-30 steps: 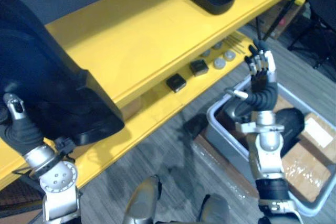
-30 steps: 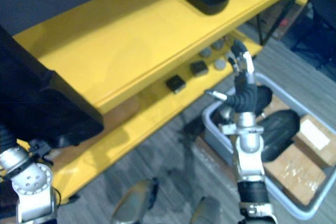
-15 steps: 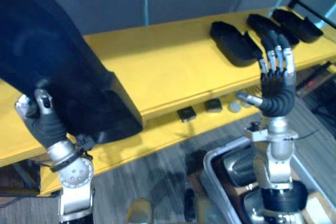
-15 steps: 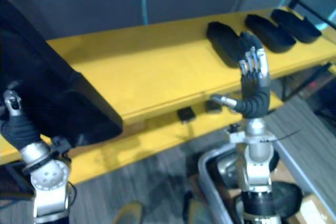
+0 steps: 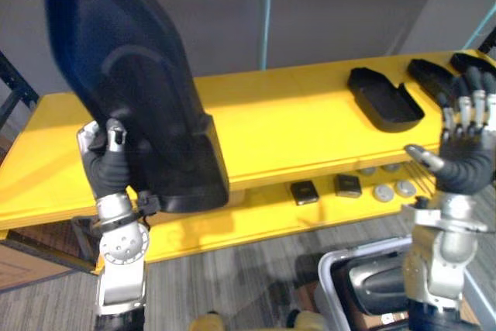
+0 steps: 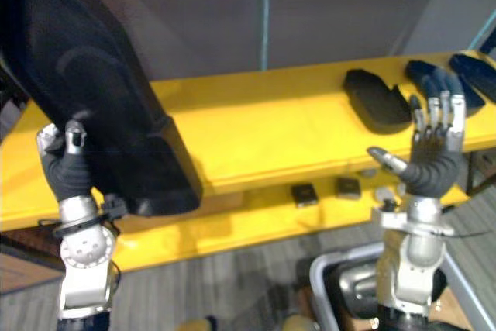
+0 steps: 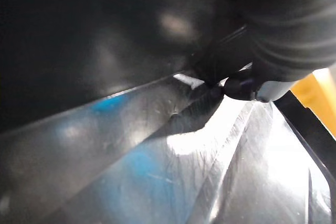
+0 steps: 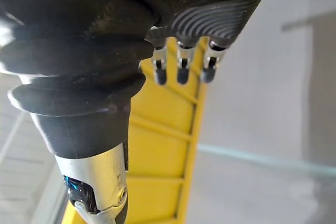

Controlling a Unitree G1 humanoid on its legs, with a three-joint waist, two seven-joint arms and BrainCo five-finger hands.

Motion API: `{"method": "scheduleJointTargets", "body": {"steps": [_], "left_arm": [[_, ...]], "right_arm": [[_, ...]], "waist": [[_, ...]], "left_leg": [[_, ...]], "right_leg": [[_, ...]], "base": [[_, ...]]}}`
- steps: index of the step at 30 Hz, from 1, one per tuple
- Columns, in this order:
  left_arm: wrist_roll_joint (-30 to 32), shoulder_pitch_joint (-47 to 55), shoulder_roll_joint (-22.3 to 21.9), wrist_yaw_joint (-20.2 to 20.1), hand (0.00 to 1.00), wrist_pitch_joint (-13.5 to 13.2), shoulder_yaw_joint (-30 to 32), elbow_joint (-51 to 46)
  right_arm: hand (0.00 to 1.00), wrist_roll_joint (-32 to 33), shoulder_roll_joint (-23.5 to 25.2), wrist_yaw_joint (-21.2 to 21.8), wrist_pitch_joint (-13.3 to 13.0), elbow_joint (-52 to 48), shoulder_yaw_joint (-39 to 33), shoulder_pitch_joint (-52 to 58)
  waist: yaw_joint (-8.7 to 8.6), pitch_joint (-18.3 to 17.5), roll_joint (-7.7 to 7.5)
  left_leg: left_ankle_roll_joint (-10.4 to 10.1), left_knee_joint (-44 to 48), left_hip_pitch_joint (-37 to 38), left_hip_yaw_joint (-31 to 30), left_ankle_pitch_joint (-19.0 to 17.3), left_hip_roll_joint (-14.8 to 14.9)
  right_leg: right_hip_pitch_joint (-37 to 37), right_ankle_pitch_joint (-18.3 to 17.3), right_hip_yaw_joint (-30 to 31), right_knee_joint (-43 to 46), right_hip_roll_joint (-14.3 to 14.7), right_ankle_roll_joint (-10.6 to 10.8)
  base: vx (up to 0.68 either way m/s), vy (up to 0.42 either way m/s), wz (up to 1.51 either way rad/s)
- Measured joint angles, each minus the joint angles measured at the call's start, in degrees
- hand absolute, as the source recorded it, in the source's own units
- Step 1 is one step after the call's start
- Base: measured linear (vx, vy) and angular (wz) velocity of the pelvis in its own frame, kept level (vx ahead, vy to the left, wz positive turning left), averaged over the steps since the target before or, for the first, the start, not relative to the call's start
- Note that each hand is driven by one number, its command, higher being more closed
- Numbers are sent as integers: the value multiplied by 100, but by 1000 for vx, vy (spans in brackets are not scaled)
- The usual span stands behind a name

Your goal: Walk over and take plastic housings, then place them on the shelf

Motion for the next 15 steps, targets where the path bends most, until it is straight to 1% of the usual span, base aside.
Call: {"method": "scheduleJointTargets", "body": {"steps": [1,2,4,5,6,7,8,9,10,11,12,13,14,15], "left_arm": [[1,-40,22,-63,100,96,-2,124],[-115,-254,67,-147,100,371,-8,531],[-466,-619,265,-180,100,717,-12,1205],[-574,-759,350,-181,100,823,-11,1439],[-699,-1058,512,-154,100,988,-1,1942],[-879,-1337,664,-107,100,1146,-2,2466],[-950,-1466,720,-84,100,1213,1,2717],[-1139,-1697,819,-12,100,1350,2,3159],[-1365,-1910,920,67,100,1460,-1,3520],[-1476,-2035,957,107,100,1511,3,3690],[-1707,-2376,1088,212,100,1577,1,4072],[-1770,-2555,1165,285,100,1638,3,4249],[-1789,-2673,1212,329,100,1698,1,4331],[-1796,-2929,1349,475,100,1806,-4,4513]], "right_arm": [[0,-21,5,4,59,0,-14,65],[0,-31,16,23,173,0,-35,181],[0,-36,52,38,325,1,-34,280],[0,-31,53,44,338,0,-35,314],[0,-15,54,99,345,2,-43,379],[0,8,56,165,360,1,-40,442],[0,41,55,206,362,1,-41,476],[0,200,56,289,383,1,-38,531],[0,446,55,398,464,-4,-42,606],[0,529,59,431,514,-4,-41,667],[0,544,70,527,619,-3,-29,834],[0,540,78,560,686,-3,8,942],[0,541,90,577,726,-3,29,1018],[0,542,120,630,817,-3,116,1179]], "waist": [[-15,-38,14],[-86,-54,50],[-267,-72,80],[-306,-78,91],[-338,-78,105],[-421,-64,131],[-469,-55,146],[-600,-35,181],[-708,-12,221],[-757,-21,239],[-841,-2,282],[-914,15,314],[-949,26,333],[-1031,54,382]], "left_leg": [[0,-29,19,55,0,-4],[0,-36,57,206,1,-11],[1,-42,75,350,1,-20],[1,-52,76,397,1,-23],[1,-78,102,579,1,-19],[1,-130,168,716,3,-17],[2,-131,195,795,2,-17],[2,-164,269,908,2,-21],[2,-245,366,1033,2,-26],[2,-251,367,1104,2,-28],[2,-283,363,1234,1,-31],[3,-306,369,1288,2,-30],[3,-311,372,1328,1,-29],[3,-325,377,1460,1,-25]], "right_leg": [[-30,18,68,-4,4,9],[-66,70,187,-16,5,26],[-121,93,310,-26,6,42],[-165,99,361,-16,10,45],[-294,119,540,26,41,47],[-341,137,680,35,70,51],[-356,138,737,45,75,53],[-363,141,838,52,90,56],[-388,140,946,68,113,57],[-444,140,1011,96,124,57],[-558,143,1140,137,155,61],[-601,149,1199,143,180,67],[-637,149,1232,158,190,67],[-730,150,1356,198,229,67]], "base": [[54,60,-54],[46,55,-39],[25,52,-32],[12,43,-48],[22,28,-63],[23,27,-65],[24,25,-52],[22,34,-47],[21,36,-47],[19,31,-53],[8,17,-43],[7,9,-41],[4,-1,-37],[6,-2,-39]]}}
